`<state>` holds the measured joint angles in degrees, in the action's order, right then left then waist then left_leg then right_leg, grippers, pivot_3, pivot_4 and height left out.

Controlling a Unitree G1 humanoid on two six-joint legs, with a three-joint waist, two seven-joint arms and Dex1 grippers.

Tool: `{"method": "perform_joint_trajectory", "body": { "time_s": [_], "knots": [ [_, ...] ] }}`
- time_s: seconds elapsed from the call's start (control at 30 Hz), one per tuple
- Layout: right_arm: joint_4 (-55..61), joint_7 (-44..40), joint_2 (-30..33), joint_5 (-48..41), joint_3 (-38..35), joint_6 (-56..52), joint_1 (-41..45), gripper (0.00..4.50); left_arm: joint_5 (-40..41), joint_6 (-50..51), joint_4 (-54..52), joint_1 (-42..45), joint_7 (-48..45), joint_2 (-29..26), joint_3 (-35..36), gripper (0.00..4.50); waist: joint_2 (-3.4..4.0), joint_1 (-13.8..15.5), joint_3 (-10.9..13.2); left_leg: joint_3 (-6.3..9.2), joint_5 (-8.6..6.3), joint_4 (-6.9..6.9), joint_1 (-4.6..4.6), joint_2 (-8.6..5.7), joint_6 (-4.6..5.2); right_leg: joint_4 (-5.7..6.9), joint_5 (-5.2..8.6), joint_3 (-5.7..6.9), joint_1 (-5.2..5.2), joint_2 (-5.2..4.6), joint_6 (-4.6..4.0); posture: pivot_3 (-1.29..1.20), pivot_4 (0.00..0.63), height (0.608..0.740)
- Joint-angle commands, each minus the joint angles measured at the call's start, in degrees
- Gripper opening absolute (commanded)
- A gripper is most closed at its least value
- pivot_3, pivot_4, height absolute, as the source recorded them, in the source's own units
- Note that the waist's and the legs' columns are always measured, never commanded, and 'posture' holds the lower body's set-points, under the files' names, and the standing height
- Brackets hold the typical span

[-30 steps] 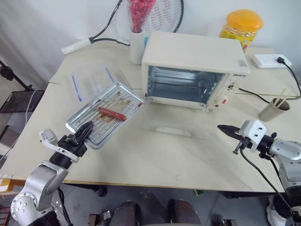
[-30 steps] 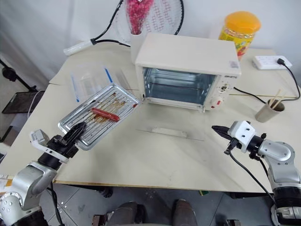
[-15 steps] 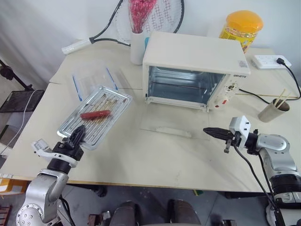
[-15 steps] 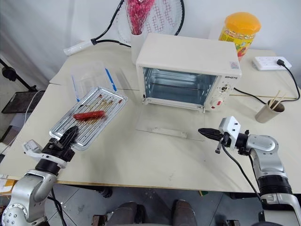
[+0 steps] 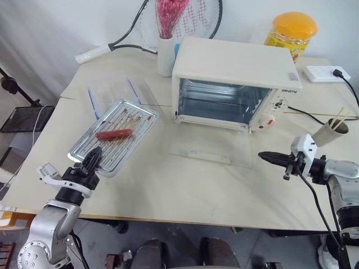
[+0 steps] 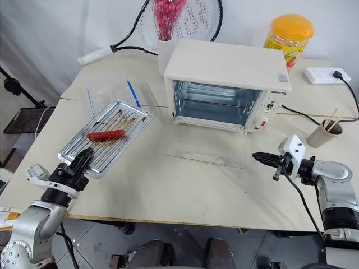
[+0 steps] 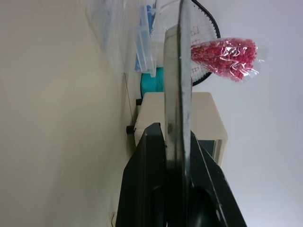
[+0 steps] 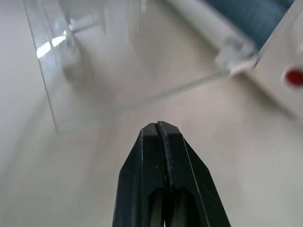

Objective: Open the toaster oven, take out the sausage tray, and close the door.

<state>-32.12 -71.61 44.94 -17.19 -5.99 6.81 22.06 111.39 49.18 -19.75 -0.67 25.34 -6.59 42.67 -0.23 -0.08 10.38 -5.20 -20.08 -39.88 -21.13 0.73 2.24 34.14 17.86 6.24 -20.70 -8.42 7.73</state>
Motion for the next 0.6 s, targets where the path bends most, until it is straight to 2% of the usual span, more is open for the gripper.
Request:
{"method": "perform_joint_trajectory", "body": {
  "time_s": [0.03,0.23,0.43,0.6],
  "knots": [
    [0.15,-1.21,-1.31,0.78,1.02,1.93,0.42,0.01,1.61,0.54,-0.54,-0.11,-1.59,-0.72,-0.09,0.00,0.00,-0.01,0.00,0.00,0.00,0.01,0.01,0.00,0.00,-0.01,0.00,0.00,0.00,0.00,0.00,0.00,0.150,0.740],
    [1.03,-2.21,-3.80,-1.64,-0.75,0.95,2.02,0.01,1.61,0.51,-0.42,0.06,-1.78,-0.84,-0.11,0.00,0.02,0.01,0.02,0.00,-0.01,0.01,-0.01,0.00,-0.02,-0.04,-0.01,-0.01,0.00,0.02,0.01,0.00,0.150,0.740],
    [6.19,-0.29,-3.13,-8.46,-5.89,-8.40,2.83,0.01,1.61,0.71,-1.34,-1.43,-2.50,-1.40,0.78,0.00,0.04,0.04,0.02,0.03,-0.04,0.06,-0.02,0.01,-0.07,-0.12,-0.01,0.00,0.00,-0.05,0.01,0.00,0.150,0.740],
    [10.07,4.83,-2.98,-13.19,-11.03,-14.36,7.32,0.01,1.61,1.17,-1.00,-1.86,-3.69,-2.90,1.38,0.00,0.19,-0.11,0.11,-0.01,-0.05,0.18,-0.05,0.02,-0.09,-0.20,-0.01,-0.03,-0.09,-0.09,0.01,0.00,0.150,0.740]
  ]
}}
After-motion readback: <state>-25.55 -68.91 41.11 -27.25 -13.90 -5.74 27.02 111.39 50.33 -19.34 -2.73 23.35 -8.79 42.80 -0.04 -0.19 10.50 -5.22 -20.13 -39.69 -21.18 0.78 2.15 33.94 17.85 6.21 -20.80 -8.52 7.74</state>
